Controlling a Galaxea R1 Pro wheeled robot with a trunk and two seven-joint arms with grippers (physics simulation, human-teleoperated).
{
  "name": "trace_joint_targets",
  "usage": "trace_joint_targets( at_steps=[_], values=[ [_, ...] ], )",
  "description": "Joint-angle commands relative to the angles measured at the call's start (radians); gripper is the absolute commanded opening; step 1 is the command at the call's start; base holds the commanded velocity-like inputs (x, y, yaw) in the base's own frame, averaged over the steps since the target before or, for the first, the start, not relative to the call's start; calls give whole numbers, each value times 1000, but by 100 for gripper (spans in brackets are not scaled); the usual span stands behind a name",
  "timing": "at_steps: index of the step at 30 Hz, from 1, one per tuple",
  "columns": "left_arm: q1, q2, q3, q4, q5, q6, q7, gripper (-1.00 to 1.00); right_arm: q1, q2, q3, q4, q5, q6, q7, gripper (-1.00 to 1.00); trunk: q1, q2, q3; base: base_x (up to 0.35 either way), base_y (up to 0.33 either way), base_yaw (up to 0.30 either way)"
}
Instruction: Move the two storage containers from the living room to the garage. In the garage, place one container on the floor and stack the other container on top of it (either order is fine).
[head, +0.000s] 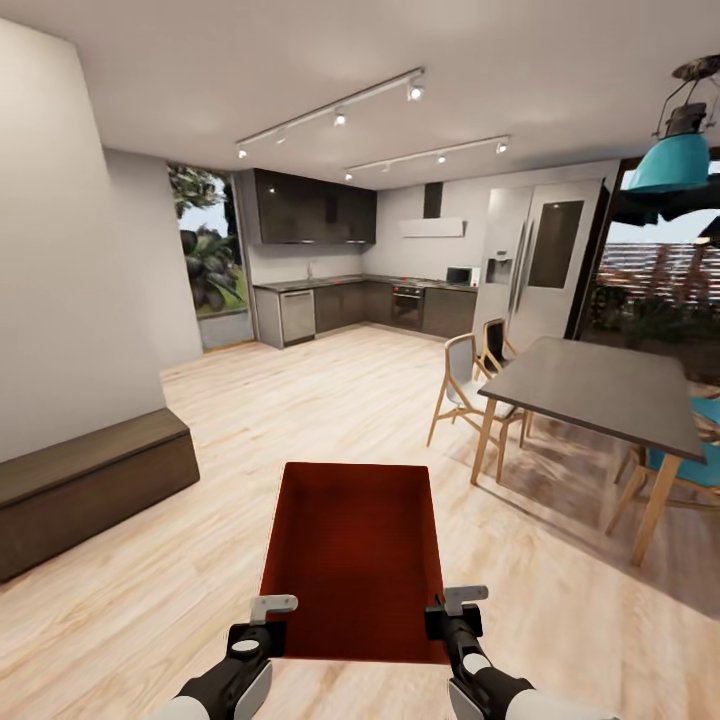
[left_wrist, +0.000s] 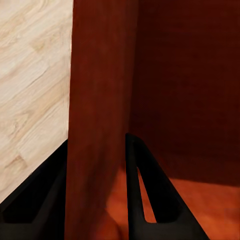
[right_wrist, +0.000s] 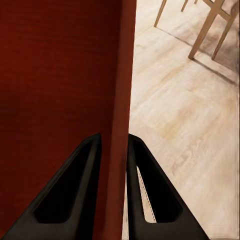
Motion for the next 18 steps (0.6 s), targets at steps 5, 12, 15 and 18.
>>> trace_joint_targets(
  at_steps=[5,12,15,18],
  values=[
    [0,0,0,4,17,1,12,-100,-2,0,-26,0,-22,-63,-12,-100,0,-1,1,0,0,-283],
    [0,0,-1,2,17,1,12,-100,-2,0,-26,-1,-22,-63,-12,-100,0,-1,3,0,0,-283],
    [0,0,-1,2,16,1,12,-100,-2,0,-26,-1,-22,-63,-12,-100,0,-1,4,0,0,-283],
    [0,0,-1,2,16,1,12,-100,-2,0,-26,-1,-22,-63,-12,-100,0,-1,5,0,0,-283]
  ],
)
